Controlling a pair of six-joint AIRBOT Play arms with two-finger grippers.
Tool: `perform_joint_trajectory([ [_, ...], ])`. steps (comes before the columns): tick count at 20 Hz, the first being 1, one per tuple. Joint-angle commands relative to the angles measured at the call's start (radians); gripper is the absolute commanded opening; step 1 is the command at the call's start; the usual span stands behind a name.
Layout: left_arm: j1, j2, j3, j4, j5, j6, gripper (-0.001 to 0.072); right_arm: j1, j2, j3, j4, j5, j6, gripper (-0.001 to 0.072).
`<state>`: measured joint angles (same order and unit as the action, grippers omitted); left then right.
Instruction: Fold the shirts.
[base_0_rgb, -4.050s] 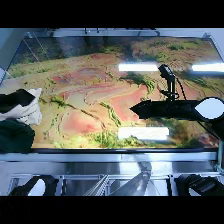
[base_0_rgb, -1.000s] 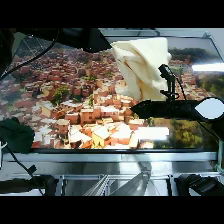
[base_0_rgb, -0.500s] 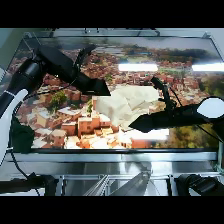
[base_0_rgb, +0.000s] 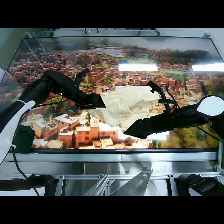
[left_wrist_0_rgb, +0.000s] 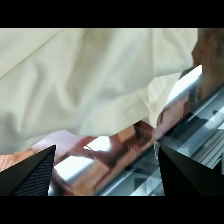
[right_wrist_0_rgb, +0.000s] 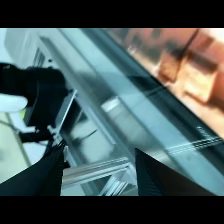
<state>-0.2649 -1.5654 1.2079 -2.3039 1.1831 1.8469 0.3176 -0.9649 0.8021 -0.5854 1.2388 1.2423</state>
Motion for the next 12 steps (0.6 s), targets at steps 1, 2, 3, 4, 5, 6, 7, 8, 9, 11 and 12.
perform_joint_trajectory([
  [1,-0.025,-0.1,-0.021,-0.001,-0.037,-0.008,0.0715,-0.133,-0.029,0.001,-0.1,-0.115,0.057,0.0476],
  [2,-0.039,-0.135,0.0,-0.002,-0.03,-0.009,0.0715,-0.219,-0.043,0.001,-0.108,-0.158,0.056,0.0476],
  [3,-0.057,-0.168,0.027,-0.003,-0.029,-0.009,0.0715,-0.312,-0.066,0.004,-0.108,-0.191,0.05,0.0476],
  [4,-0.077,-0.2,0.063,-0.003,-0.026,-0.016,0.0715,-0.418,-0.105,0.011,-0.111,-0.199,0.035,0.0476],
  [5,-0.096,-0.228,0.102,-0.002,-0.019,-0.019,0.0714,-0.518,-0.159,0.019,-0.111,-0.193,0.016,0.0475],
  [6,-0.113,-0.251,0.14,0.0,-0.001,-0.025,0.0713,-0.595,-0.217,0.024,-0.11,-0.187,0.0,0.0474],
  [7,-0.125,-0.275,0.179,0.0,0.021,-0.025,0.0696,-0.654,-0.278,0.029,-0.11,-0.183,-0.02,0.0474],
  [8,-0.133,-0.292,0.208,0.0,0.037,-0.029,0.0697,-0.694,-0.346,0.035,-0.1,-0.181,-0.047,0.0474],
  [9,-0.135,-0.304,0.229,0.0,0.042,-0.034,0.0697,-0.712,-0.41,0.045,-0.073,-0.181,-0.076,0.0474],
  [11,-0.135,-0.318,0.245,0.0,0.04,-0.035,0.0697,-0.711,-0.533,0.074,0.033,-0.18,-0.146,0.0474],
  [12,-0.135,-0.318,0.245,0.001,0.039,-0.036,0.0696,-0.702,-0.593,0.096,0.085,-0.182,-0.163,0.0473],
])
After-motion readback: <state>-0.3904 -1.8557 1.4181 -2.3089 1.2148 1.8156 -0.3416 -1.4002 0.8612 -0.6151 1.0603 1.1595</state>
